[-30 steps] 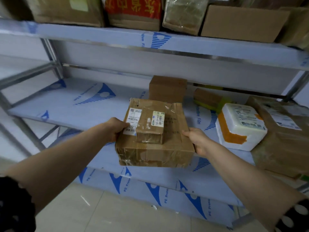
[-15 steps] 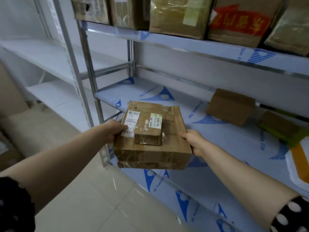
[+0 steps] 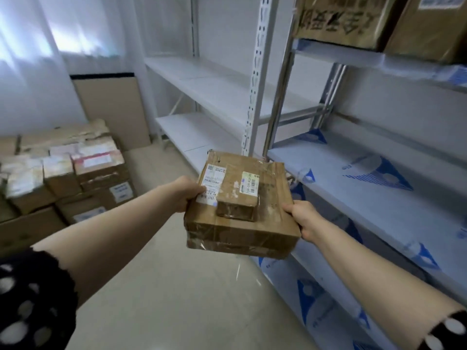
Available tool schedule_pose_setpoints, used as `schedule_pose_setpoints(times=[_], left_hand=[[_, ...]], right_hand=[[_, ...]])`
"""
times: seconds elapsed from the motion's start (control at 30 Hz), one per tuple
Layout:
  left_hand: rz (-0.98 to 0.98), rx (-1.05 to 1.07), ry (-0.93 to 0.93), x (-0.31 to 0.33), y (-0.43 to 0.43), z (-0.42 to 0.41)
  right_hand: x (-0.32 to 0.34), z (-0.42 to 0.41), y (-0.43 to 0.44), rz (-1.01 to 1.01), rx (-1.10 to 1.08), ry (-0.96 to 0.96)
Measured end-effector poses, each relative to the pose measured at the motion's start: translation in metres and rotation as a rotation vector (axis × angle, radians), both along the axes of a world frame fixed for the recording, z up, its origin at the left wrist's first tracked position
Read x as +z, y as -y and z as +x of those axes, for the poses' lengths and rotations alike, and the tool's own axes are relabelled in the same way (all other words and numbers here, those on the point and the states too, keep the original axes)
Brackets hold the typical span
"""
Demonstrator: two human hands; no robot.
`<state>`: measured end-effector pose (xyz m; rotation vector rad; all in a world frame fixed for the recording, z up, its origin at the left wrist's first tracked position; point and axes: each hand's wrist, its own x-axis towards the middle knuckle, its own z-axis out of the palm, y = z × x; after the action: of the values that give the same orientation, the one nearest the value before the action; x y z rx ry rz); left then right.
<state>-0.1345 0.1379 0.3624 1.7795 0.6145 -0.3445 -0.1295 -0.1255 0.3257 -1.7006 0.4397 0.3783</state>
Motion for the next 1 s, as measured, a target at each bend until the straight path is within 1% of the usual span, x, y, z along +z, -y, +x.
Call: schedule_pose_setpoints(times=[0.2, 0.4, 0.53, 0.73, 0.83, 1.0], left_hand=[[0.041, 0.134, -0.037, -0.007, -0.11, 0.026], [-0.02, 0.277, -0.117, -0.025, -0.205, 0.059], [-0.039, 0.368, -0.111, -0.033, -0.266, 0.094], [-0.015, 0.518, -0.109, -0.031, -0.371, 0.139], [-0.008, 0.618, -0.111, -0.035, -0.423, 0.145], [-0.034, 0.775, -0.119, -0.051, -0.519, 0.14]], right_hand=[[-0.01, 0.055, -0.112, 0.027, 0.119, -0.044], [-0.018, 0.12, -0.21, -0.027, 0.272, -0.05], [-0.023, 0.18, -0.28, -0.012, 0.356, -0.076], [-0.019, 0.262, -0.404, 0.015, 0.517, -0.104], [-0.018, 0.287, -0.47, 0.017, 0.596, -0.098], [-0.023, 0.306, -0.58, 0.028, 0.711, -0.128]])
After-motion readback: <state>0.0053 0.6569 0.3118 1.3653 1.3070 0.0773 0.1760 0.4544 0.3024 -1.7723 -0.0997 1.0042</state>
